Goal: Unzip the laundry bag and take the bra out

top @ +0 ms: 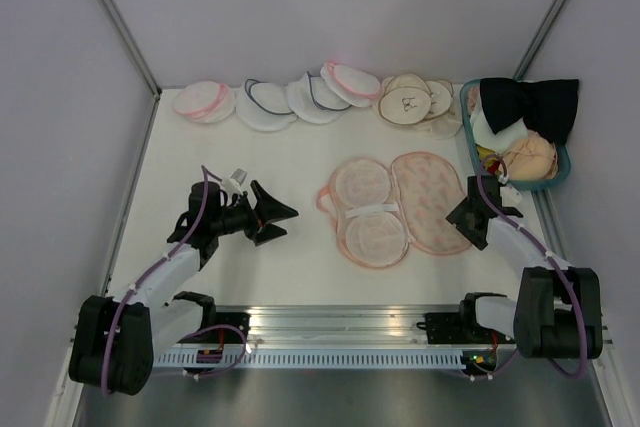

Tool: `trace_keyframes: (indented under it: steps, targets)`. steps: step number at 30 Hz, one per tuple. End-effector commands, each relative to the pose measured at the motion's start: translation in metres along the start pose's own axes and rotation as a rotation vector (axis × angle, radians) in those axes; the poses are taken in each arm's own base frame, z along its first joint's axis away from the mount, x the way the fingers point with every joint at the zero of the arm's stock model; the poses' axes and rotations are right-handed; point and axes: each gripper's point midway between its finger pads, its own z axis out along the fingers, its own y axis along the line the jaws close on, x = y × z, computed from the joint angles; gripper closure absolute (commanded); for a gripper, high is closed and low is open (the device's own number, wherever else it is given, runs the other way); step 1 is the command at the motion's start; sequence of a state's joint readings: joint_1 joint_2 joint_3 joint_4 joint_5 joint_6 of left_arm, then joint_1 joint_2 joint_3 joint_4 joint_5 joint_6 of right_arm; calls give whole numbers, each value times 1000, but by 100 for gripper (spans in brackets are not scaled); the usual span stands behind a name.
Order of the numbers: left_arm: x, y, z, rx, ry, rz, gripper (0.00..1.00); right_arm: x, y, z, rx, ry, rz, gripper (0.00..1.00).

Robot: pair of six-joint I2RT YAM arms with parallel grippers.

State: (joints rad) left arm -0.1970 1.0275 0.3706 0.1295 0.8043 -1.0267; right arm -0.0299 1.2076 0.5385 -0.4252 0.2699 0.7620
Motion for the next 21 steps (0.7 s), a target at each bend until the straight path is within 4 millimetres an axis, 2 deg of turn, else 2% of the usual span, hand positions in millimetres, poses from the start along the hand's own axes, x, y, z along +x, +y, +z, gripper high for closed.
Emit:
trace_keyframes:
  steps: [1,4,5,7,8,11,15,19,21]
  targets:
    - [0,-4,-1,34,15,48,1,2,3,7,-19,-12,33,31]
    - [0,-5,-3,34,14,50,1,6,2,11,-18,-9,34,39]
    - [0,-4,-3,29,10,49,1,9,1,14,-17,3,30,52]
    - [0,-4,-4,27,8,49,1,14,6,16,-42,21,25,70]
    - [0,-2,-4,22,6,44,1,17,8,17,-59,35,14,84]
    - [0,-4,-6,22,3,47,1,25,19,17,-128,71,7,97]
    - [-1,-5,-7,21,-5,49,1,30,30,7,-216,93,7,100]
    - [-4,-6,-8,17,-14,51,1,24,40,-17,-320,53,-9,100]
    - [-5,-7,-7,16,-18,53,1,27,51,-33,-400,68,-34,100]
